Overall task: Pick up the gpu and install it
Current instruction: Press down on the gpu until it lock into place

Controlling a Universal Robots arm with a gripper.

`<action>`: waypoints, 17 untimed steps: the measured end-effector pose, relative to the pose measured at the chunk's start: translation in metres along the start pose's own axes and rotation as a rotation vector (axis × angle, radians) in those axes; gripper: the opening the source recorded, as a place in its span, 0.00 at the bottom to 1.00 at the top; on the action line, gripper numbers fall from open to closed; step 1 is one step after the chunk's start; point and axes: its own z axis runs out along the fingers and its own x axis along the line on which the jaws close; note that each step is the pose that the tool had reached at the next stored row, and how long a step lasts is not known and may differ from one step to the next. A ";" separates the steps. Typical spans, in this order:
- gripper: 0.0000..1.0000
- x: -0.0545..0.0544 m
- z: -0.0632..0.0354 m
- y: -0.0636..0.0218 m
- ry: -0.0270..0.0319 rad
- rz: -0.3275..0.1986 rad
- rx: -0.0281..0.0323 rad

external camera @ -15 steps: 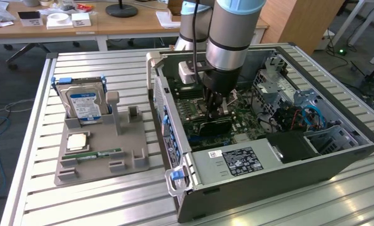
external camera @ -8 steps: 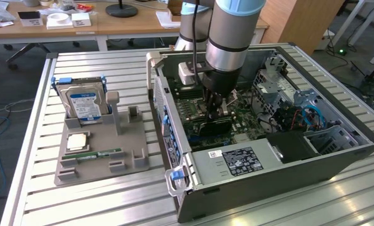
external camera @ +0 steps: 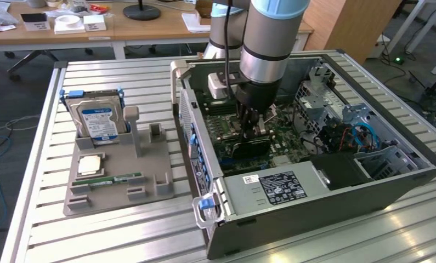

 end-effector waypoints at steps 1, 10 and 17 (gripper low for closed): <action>0.11 0.000 0.0001 0.0000 -0.0001 0.000 0.0000; 0.11 0.000 0.0006 0.0001 -0.0001 0.000 0.0001; 0.11 0.000 0.0014 0.0004 -0.0001 0.000 0.0001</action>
